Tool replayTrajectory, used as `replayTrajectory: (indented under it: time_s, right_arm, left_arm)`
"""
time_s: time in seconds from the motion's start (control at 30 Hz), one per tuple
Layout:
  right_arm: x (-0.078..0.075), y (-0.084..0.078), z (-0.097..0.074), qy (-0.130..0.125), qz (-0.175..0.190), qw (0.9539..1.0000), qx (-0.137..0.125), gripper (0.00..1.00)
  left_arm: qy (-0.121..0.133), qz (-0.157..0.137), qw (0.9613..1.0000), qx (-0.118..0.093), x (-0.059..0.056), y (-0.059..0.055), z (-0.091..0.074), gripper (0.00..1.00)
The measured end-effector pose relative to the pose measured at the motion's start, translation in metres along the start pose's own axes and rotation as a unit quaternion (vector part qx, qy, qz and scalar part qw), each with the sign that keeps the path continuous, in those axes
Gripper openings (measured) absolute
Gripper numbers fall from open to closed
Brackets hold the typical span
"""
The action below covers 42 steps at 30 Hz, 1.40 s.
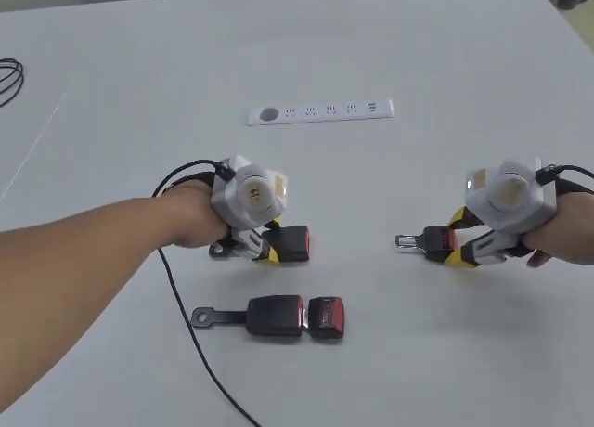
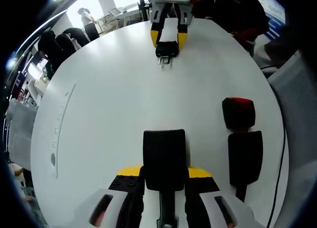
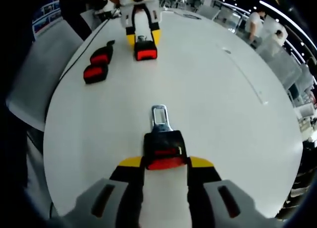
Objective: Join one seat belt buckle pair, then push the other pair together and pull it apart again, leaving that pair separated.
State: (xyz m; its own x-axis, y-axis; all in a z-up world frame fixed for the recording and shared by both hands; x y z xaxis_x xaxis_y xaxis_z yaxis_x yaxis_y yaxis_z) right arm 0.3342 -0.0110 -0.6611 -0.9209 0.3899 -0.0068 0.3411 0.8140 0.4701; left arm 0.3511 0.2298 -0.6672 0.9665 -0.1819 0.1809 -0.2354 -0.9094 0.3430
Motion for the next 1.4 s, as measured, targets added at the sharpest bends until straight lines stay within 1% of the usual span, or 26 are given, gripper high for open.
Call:
replayTrajectory:
  time_s: [0.23,0.3,0.37,0.6,0.67,0.77,0.8,0.9,0.97,1.13,1.2,1.23,1.4]
  right_arm:
    - [-0.002,0.000,0.001,0.006,-0.006,0.9999,0.009,0.33]
    - [0.001,0.002,0.002,0.006,-0.007,0.9999,0.010,0.33]
    - [0.005,0.008,0.005,0.005,-0.013,0.9999,0.009,0.33]
    - [0.014,0.029,0.018,0.006,-0.014,0.9999,-0.003,0.32]
    - [0.016,0.036,0.023,0.006,-0.015,0.9998,-0.007,0.32]
    - [0.024,0.050,0.030,0.009,-0.021,0.9996,-0.014,0.32]
    - [0.025,0.054,0.032,0.009,-0.021,0.9996,-0.016,0.32]
    - [0.032,0.068,0.040,0.011,-0.022,0.9995,-0.022,0.32]
    - [0.033,0.075,0.044,0.009,-0.019,0.9995,-0.025,0.32]
    - [0.037,0.091,0.054,0.007,-0.024,0.9994,-0.025,0.32]
    - [0.037,0.095,0.056,0.007,-0.027,0.9993,-0.024,0.32]
    - [0.036,0.098,0.061,0.007,-0.029,0.9993,-0.023,0.32]
    - [0.037,0.108,0.067,0.006,-0.037,0.9991,-0.022,0.32]
  left_arm:
    - [-0.002,0.002,1.0000,0.000,0.000,0.000,-0.001,0.32]
    - [-0.002,0.002,1.0000,0.000,0.000,0.000,0.000,0.31]
    - [-0.002,0.003,1.0000,0.000,0.000,0.000,-0.001,0.31]
    - [0.000,0.010,0.9999,0.004,-0.003,0.004,-0.003,0.31]
    - [0.000,0.011,0.9999,0.005,-0.003,0.004,-0.003,0.31]
    - [0.000,0.012,0.9999,0.005,-0.003,0.003,-0.003,0.31]
    - [0.001,0.013,0.9999,0.007,-0.003,0.004,-0.003,0.31]
    - [0.004,0.037,0.9990,0.026,-0.002,0.002,0.000,0.31]
    - [0.003,0.031,0.9992,0.025,0.000,-0.001,0.001,0.31]
    - [0.003,0.019,0.9996,0.019,0.000,-0.002,0.002,0.31]
    - [0.004,0.019,0.9996,0.020,0.000,-0.002,0.003,0.31]
    - [0.004,0.017,0.9996,0.021,0.001,-0.002,0.003,0.31]
    - [0.003,0.011,0.9997,0.022,0.001,-0.003,0.004,0.31]
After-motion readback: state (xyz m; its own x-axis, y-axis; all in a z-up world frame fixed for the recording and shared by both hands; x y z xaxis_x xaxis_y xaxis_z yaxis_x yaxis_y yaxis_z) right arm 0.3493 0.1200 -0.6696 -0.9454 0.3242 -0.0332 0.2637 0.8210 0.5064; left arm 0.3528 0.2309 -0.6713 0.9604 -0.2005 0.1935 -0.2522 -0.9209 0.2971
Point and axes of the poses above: the centre of the closed fingertips' face, and the gripper's own axes: z roughly forward along the fingers, x roughly to its left, y roughly out of its top, the point moved 1 cm from there along -z, roughly backward along the fingers, and after that the axes turned 12 degrees about z, right-handed, at the moved point
